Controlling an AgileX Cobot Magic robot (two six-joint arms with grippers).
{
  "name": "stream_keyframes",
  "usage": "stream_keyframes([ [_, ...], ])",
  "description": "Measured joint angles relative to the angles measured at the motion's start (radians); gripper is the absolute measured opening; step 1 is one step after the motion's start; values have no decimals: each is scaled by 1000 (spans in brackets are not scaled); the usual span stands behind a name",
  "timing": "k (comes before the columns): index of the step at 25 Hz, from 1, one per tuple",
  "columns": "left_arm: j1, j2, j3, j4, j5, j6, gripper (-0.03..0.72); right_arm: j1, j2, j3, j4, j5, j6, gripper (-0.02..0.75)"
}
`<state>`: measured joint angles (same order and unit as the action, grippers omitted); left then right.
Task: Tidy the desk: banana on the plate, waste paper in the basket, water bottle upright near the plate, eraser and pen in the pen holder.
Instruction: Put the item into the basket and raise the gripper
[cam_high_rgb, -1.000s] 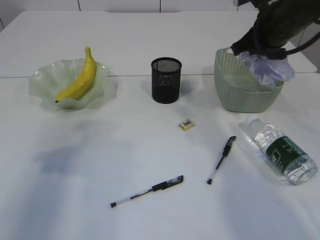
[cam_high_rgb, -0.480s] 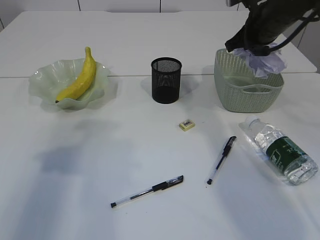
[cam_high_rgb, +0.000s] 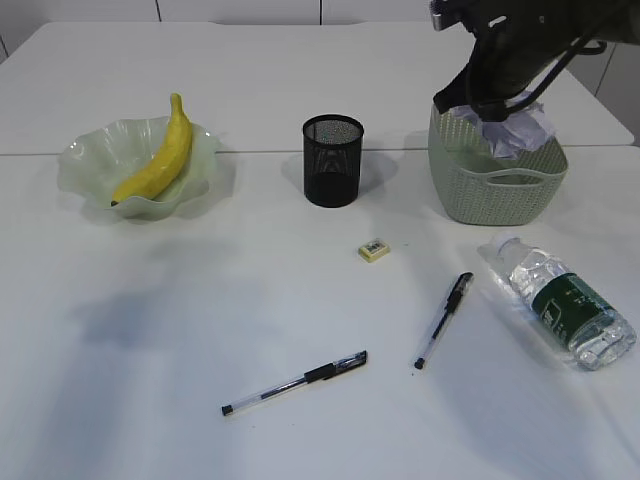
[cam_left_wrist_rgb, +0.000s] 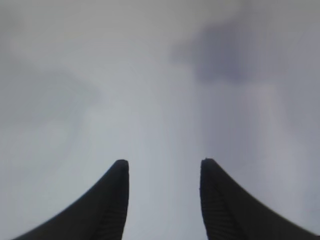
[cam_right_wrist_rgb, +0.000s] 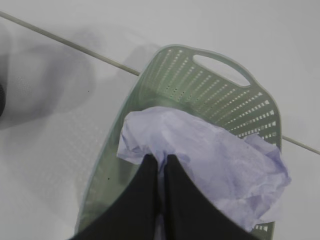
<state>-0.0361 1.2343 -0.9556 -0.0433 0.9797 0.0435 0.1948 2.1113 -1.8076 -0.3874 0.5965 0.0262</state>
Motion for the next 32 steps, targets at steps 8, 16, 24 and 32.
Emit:
stream_keyframes([
  [8,0,0,0,4,0,0,328,0,9,-9,-3,0,0,10],
  [16,0,0,0,4,0,0,328,0,9,-9,-7,21,2,269],
  [24,0,0,0,4,2,0,328,0,9,-54,-5,130,8,310],
  [32,0,0,0,6,3,0,328,0,-71,-69,112,241,-72,314],
])
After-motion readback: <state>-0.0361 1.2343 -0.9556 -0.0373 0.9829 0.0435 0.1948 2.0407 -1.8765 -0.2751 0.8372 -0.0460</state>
